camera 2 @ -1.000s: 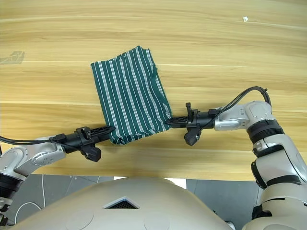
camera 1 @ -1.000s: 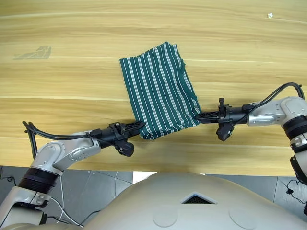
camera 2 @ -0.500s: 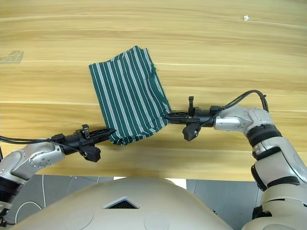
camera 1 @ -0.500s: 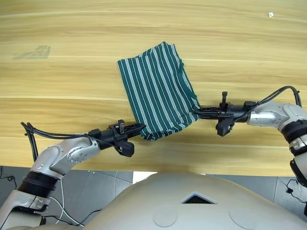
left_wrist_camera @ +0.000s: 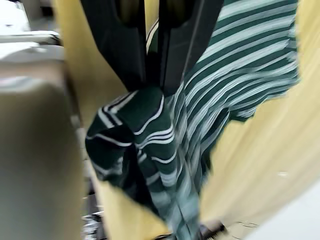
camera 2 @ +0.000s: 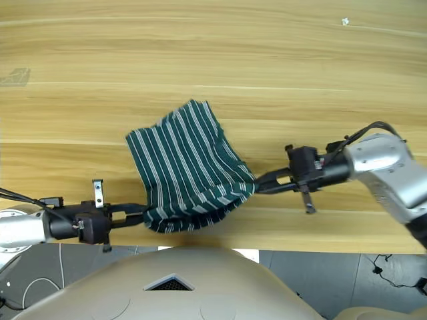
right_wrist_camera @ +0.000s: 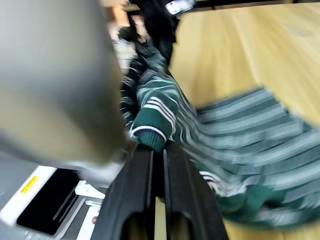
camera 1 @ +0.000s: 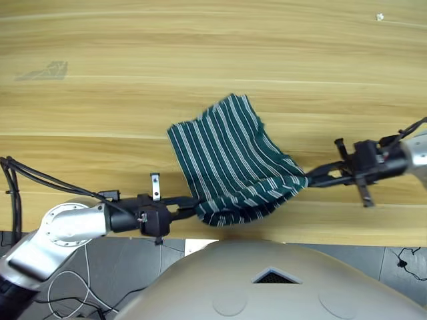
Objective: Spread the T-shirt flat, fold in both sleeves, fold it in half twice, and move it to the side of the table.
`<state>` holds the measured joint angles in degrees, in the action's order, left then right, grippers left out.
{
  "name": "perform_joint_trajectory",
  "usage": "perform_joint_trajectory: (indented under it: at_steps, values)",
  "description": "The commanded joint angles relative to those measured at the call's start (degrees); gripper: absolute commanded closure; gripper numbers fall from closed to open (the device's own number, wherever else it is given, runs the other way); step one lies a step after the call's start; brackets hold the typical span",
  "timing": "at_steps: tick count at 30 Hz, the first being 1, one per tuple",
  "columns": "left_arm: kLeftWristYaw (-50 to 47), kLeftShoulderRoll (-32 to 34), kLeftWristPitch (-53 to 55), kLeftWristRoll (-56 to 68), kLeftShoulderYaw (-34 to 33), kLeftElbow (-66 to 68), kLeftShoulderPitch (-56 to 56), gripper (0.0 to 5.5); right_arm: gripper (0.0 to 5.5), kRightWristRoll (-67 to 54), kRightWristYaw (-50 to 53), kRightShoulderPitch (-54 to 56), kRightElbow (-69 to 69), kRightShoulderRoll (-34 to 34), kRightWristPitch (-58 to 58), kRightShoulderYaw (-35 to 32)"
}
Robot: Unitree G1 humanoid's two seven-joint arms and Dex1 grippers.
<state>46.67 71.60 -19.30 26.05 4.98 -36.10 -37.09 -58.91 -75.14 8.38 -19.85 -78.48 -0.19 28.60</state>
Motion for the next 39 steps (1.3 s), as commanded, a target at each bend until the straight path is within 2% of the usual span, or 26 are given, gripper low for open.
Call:
perform_joint_trajectory:
  at_steps: [1,4,8,16,20,26,35,36,37,39]
  values:
    - [3.13,-0.57,3.22,3.0,-5.68,-3.07,-3.87,5.36,5.46,-4.96,-3.07,-2.53,-4.9,-0.76,7.53,-8.32]
    - [4.87,-2.46,5.22,2.97,-7.07,-2.62,-2.76,5.36,5.46,-3.56,-2.9,-1.9,-6.02,3.01,11.0,-11.95]
    - [5.74,-6.85,7.75,0.63,-5.73,1.79,3.16,5.36,5.46,7.98,0.19,3.51,-1.16,13.72,13.99,-9.48]
    - [6.47,-14.46,10.21,-6.27,-0.9,6.92,11.0,5.36,5.46,28.57,2.71,3.65,11.48,25.26,8.11,-8.73]
    - [2.12,-20.37,12.16,-11.32,0.51,12.39,18.4,5.36,5.46,35.79,5.98,6.53,18.09,31.11,4.69,-9.65]
    - [-2.15,-27.45,16.71,-14.72,1.61,18.18,25.2,5.36,5.46,40.72,6.46,6.97,23.05,34.38,1.72,-11.0]
    - [-3.86,-33.19,20.17,-14.44,1.17,22.48,27.91,5.36,5.46,42.85,6.19,6.28,25.92,35.48,2.41,-13.17]
    - [-4.77,-34.35,21.03,-14.1,0.7,23.25,28.74,5.36,5.09,43.16,6.65,6.12,25.94,35.47,3.23,-13.38]
    - [-5.88,-35.64,22.18,-13.53,0.06,24.05,29.59,4.97,4.91,43.39,7.11,5.99,26.04,35.51,4.08,-13.55]
    - [-9.57,-39.29,25.02,-11.99,-1.94,25.65,31.66,4.59,4.47,44.05,9.6,5.81,27.11,36.16,5.19,-14.7]
